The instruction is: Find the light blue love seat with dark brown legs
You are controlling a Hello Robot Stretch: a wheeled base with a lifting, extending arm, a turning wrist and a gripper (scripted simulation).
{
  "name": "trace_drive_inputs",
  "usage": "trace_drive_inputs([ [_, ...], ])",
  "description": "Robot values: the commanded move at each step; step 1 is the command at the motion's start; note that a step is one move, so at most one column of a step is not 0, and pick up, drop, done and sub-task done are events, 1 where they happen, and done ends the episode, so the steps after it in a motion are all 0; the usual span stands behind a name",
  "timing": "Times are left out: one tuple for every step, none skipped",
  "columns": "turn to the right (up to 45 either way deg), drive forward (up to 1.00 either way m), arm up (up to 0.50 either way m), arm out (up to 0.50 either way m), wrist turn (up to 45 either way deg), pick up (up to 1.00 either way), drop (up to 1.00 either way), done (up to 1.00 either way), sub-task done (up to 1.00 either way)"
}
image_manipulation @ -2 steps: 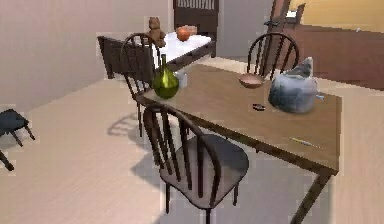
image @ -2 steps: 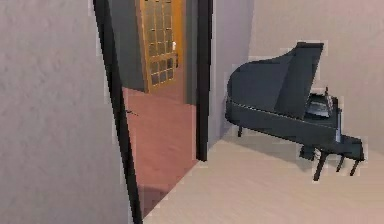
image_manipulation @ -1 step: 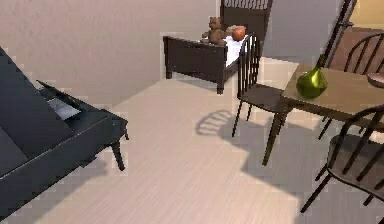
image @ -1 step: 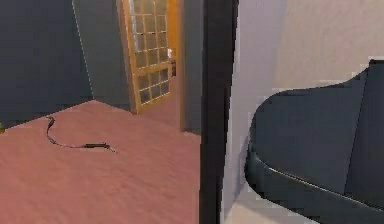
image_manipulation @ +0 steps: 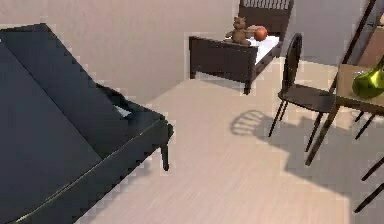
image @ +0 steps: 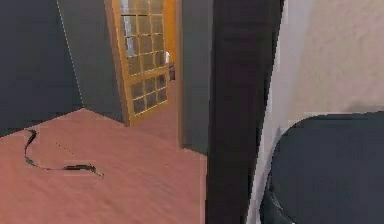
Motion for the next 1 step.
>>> trace_drive_inputs([
  [-45.0, 0.0, 0.0, 0.0, 0.0, 0.0, 0.0, 0.0, 0.0],
])
